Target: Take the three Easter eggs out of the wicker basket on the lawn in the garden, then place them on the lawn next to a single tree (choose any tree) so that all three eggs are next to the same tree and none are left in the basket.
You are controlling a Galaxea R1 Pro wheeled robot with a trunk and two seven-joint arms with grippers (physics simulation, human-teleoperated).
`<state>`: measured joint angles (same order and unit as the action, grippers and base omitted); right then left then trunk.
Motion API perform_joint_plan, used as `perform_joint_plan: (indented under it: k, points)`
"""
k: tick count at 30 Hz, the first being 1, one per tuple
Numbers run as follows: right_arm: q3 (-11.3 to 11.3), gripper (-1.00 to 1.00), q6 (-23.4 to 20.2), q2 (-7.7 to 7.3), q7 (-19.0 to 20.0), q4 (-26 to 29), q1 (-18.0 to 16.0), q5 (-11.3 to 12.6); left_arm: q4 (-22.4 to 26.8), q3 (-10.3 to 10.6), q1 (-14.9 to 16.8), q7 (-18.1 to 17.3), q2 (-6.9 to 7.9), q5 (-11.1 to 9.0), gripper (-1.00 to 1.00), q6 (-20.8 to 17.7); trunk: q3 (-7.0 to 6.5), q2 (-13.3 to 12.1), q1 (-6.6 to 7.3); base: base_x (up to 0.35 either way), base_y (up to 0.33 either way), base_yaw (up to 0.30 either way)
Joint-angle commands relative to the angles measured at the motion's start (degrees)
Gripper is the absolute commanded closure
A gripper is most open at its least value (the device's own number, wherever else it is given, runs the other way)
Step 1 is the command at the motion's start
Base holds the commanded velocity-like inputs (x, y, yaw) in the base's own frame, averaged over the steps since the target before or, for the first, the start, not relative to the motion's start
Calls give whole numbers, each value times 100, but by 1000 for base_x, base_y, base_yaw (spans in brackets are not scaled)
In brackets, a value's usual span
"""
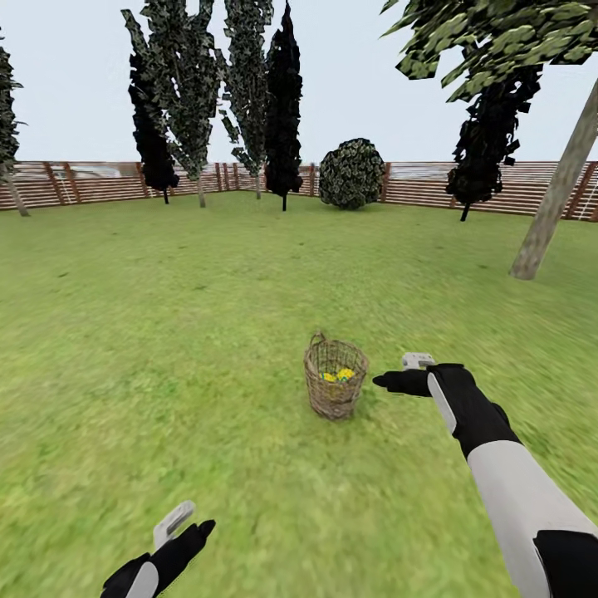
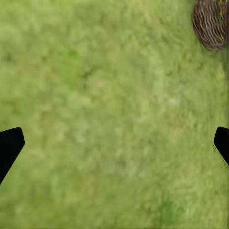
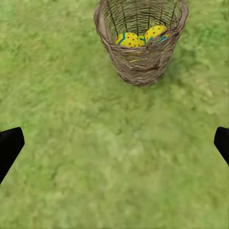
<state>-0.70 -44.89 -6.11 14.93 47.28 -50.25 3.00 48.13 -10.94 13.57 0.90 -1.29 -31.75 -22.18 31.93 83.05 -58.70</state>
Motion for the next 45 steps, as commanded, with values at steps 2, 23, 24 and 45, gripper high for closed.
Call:
perform_joint_plan:
  k: [2, 23, 24, 45]
  points:
    - [-8, -100, -31, -2, 15, -2, -4, 32, -3, -43, -5, 21, 5, -48, -100, -41, 6, 3, -3, 334, -50, 0]
    - [-43, -100, 131, -179, 1063, 1931, 1111, -39, -56, -357, 378, 684, 64, -12, -100, -688, 6, 3, -3, 334, -107, 0]
    - [-40, -100, 107, -167, 1088, 2035, 1175, -53, -57, -357, 372, 685, 63, -13, -100, -685, 6, 3, -3, 334, -116, 0]
    - [-44, -100, 128, -96, 223, 801, 1228, -151, -58, -380, 288, 690, 69, -64, -100, -682, 6, 3, -3, 333, -5, 1]
